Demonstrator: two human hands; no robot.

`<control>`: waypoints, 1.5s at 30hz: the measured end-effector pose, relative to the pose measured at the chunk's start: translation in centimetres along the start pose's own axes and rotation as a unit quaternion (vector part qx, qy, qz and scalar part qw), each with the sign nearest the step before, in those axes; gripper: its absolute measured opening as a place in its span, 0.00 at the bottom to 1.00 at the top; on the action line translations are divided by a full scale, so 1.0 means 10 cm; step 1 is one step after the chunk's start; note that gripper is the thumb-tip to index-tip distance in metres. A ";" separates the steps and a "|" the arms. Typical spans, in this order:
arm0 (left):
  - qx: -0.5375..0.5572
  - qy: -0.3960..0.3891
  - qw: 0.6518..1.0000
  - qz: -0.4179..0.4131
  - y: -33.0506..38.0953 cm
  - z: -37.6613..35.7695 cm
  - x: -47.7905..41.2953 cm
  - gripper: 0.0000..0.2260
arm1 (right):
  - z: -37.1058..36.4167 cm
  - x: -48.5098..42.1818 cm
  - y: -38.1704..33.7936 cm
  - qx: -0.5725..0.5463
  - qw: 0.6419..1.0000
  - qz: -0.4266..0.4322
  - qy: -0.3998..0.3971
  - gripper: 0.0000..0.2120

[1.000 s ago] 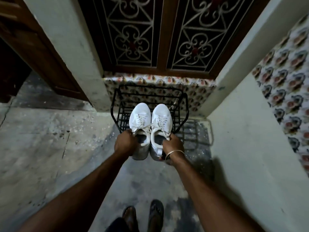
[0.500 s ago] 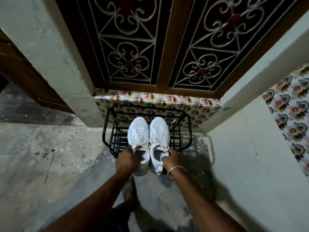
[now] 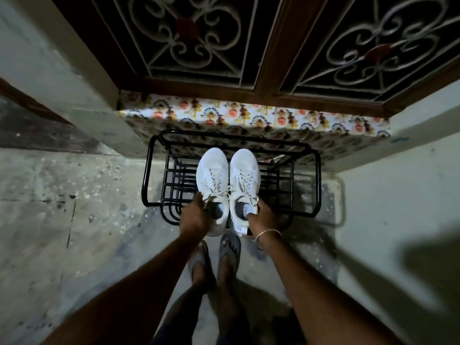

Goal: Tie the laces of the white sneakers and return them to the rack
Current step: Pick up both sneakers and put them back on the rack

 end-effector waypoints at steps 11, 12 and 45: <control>0.018 -0.011 1.000 0.008 -0.37 -0.50 -0.52 0.33 | -0.50 -0.77 0.58 0.018 1.000 -0.003 -0.009 0.35; 0.024 -0.007 1.000 0.009 -0.37 -0.51 -0.53 0.34 | -0.49 -0.77 0.57 0.022 1.000 -0.001 -0.009 0.35; 0.070 0.006 0.997 0.012 -0.43 -0.80 -0.61 0.27 | -0.60 -0.84 0.56 0.053 0.998 -0.014 -0.008 0.38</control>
Point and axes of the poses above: each hand's wrist, its own x-axis away from the middle knuckle, its own z-axis out of the back of the hand, y = z × x, the point moved 6 cm from there along -x, towards the middle knuckle, and after that the axes turned 7 degrees about x, right-handed, at the moved point
